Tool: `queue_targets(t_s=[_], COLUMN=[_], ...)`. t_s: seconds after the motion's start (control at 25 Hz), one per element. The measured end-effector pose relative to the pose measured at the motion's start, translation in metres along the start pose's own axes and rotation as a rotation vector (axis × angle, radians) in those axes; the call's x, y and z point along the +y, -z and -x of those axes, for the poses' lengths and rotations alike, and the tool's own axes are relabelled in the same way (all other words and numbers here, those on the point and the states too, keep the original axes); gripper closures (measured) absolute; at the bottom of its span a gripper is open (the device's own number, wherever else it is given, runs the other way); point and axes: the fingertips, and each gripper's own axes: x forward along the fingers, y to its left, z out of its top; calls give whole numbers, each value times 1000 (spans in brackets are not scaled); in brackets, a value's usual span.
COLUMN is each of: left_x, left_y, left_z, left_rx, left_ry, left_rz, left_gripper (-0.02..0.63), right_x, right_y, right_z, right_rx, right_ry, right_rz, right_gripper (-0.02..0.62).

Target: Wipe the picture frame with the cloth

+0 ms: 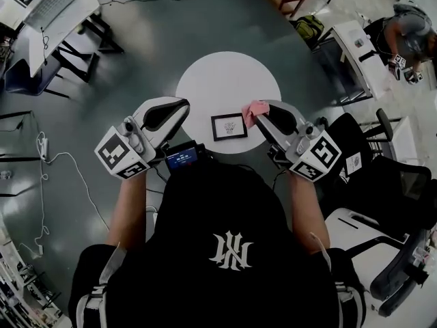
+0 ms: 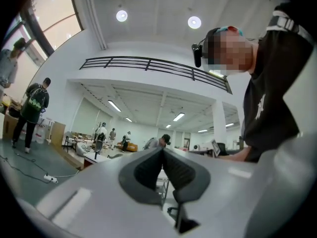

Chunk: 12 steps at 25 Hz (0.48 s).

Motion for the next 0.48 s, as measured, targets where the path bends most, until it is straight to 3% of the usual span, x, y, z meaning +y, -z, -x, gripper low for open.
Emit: queue_targets(t_s=[0.2, 0.48], left_x=[-51, -92], left_y=[20, 56], left_z=[-14, -2], left_rx=[56, 157], left_ry=[-30, -115], left_rz=[4, 12], left_gripper=[602, 603], right_x=[21, 42], right_y=[-7, 23], right_z=[57, 91], right_rx=[-21, -25], right_ry=[-20, -79], right_rz=[-2, -67], right_gripper=[531, 531])
